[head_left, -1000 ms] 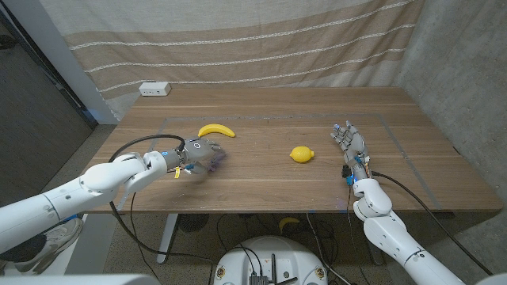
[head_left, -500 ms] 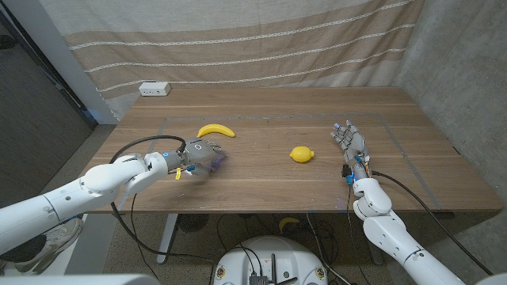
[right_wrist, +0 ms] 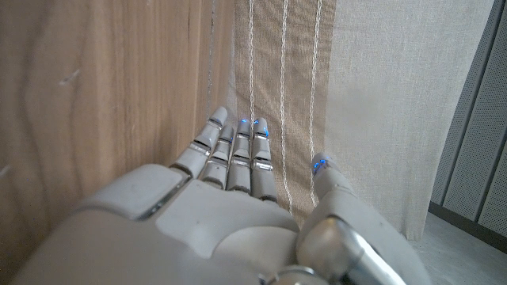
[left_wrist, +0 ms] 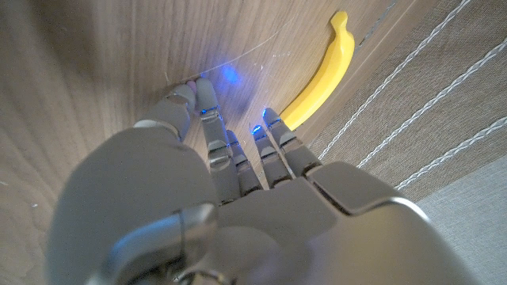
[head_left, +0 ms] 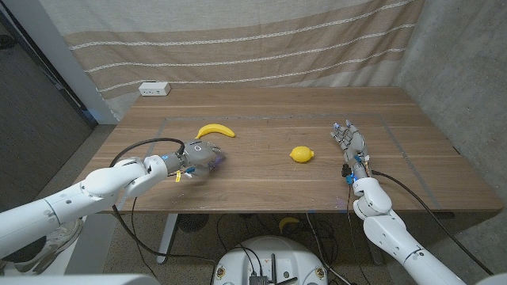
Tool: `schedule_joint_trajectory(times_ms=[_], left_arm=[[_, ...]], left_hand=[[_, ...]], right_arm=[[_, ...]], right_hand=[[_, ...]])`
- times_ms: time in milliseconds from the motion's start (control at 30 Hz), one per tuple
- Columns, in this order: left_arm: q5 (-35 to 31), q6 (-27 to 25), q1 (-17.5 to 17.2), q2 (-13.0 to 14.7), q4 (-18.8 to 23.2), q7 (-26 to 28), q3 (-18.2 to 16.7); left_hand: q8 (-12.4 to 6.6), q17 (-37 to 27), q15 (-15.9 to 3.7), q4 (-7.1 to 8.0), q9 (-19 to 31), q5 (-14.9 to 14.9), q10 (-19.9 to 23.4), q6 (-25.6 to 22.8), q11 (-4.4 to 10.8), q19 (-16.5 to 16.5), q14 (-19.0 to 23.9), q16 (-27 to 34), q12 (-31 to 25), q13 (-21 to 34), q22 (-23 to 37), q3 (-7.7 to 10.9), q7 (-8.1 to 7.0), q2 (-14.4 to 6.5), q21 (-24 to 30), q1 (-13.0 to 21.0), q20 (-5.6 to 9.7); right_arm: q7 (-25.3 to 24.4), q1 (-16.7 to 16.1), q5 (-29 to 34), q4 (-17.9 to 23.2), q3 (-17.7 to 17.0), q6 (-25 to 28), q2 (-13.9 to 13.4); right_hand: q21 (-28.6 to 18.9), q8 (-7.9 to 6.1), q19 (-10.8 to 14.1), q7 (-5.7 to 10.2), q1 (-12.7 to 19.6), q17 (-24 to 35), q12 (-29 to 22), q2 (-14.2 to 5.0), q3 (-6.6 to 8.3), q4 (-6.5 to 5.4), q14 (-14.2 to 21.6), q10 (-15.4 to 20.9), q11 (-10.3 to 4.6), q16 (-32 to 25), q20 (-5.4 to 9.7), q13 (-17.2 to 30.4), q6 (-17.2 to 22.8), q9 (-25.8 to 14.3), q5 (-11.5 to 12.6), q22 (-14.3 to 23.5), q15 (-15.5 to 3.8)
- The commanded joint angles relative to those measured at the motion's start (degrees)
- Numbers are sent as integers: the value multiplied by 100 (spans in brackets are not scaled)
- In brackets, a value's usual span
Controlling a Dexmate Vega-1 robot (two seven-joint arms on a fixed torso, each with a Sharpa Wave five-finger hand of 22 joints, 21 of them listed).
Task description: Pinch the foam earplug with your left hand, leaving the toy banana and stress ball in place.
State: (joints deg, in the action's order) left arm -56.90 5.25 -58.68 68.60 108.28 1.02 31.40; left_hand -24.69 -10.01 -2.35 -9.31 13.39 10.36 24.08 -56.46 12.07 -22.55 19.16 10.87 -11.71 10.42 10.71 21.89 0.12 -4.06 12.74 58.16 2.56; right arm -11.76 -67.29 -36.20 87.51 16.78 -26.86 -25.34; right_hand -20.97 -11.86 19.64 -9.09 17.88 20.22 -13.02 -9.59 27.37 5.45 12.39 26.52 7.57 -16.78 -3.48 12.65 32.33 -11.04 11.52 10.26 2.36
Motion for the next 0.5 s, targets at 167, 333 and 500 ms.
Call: schedule_joint_trajectory(times_ms=[167, 333, 500], left_arm=[[266, -488, -265, -131, 60, 467, -156], [440, -692, -308, -197, 139, 402, -213], [573, -939, -357, -237, 272, 313, -287]], left_hand=[[-137, -83, -962, 129, 410, -27, 13, 19, -113, -30, 95, 52, 44, 34, 45, 16, -457, -402, 58, -105, 55], [-258, -119, -861, 200, 685, -24, -55, 353, -233, 8, 53, 36, 69, 53, 58, 94, -446, -561, 65, -251, 15], [-403, -166, -769, 285, 1021, -8, -123, 813, -284, 61, -7, 39, 76, 75, 75, 225, -370, -686, 75, -387, -40]], right_arm=[[19, -16, 3, -2, 2, -25, -4], [-2, -49, 28, 28, -3, -42, -12], [-12, -75, 33, 45, -9, -66, -7]], right_hand=[[17, 5, 36, -4, 25, 3, -5, -30, 36, 4, 69, 56, 10, 20, -20, 13, 34, -26, 0, 10, -7], [22, 4, 42, -8, 23, 2, -8, -27, 35, 5, 72, 66, 7, 22, -19, 14, 41, -26, -1, 10, -5], [30, 5, 43, -8, 19, 2, 0, -24, 33, 5, 71, 52, 9, 25, -19, 14, 40, -26, -2, 10, -16]])
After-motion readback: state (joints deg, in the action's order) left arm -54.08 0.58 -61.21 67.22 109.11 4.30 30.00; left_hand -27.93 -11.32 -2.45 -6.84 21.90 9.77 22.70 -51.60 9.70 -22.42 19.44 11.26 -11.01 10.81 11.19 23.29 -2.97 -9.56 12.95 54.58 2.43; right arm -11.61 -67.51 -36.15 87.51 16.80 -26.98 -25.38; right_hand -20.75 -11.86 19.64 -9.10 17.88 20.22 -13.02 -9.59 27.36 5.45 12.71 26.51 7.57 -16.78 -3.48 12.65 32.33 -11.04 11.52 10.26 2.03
